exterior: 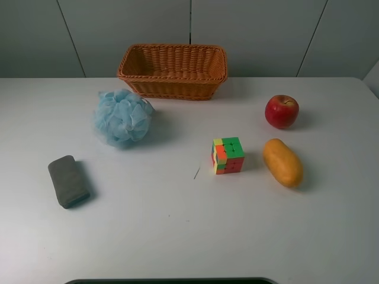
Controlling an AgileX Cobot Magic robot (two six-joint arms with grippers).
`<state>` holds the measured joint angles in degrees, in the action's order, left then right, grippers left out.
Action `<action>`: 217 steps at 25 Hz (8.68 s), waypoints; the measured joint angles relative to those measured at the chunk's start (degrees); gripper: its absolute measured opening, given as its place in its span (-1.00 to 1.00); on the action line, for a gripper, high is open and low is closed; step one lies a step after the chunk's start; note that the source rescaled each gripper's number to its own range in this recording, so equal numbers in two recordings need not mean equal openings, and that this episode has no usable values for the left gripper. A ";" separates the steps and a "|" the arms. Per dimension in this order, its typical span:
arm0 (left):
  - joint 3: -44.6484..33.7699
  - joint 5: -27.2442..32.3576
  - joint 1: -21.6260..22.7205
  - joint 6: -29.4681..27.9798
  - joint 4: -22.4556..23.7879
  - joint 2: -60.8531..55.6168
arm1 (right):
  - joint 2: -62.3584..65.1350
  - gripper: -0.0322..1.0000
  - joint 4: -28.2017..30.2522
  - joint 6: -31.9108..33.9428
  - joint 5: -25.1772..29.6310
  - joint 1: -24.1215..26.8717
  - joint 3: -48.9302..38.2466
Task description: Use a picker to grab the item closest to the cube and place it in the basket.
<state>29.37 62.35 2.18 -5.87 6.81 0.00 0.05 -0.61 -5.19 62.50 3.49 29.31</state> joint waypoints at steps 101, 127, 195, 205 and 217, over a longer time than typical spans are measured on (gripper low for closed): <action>0.00 0.00 0.00 0.11 0.00 0.00 | -87.66 -0.83 -18.30 -10.00 -25.75 -16.02 43.98; 0.00 0.00 0.00 0.11 0.00 0.00 | -138.96 -0.83 -18.38 -14.30 -32.72 -27.37 86.78; 0.00 0.00 0.00 0.11 0.00 0.00 | -19.90 1.00 3.06 -3.39 0.90 -4.15 21.26; 0.00 0.00 0.00 0.11 0.00 0.00 | -0.21 1.00 3.06 3.62 3.03 -4.15 3.24; 0.00 0.00 0.00 0.11 1.10 0.00 | 0.05 1.00 2.83 5.19 0.37 -4.15 -0.01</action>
<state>29.37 62.35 2.18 -5.76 7.91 0.00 0.10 2.22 0.00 62.86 -0.65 29.30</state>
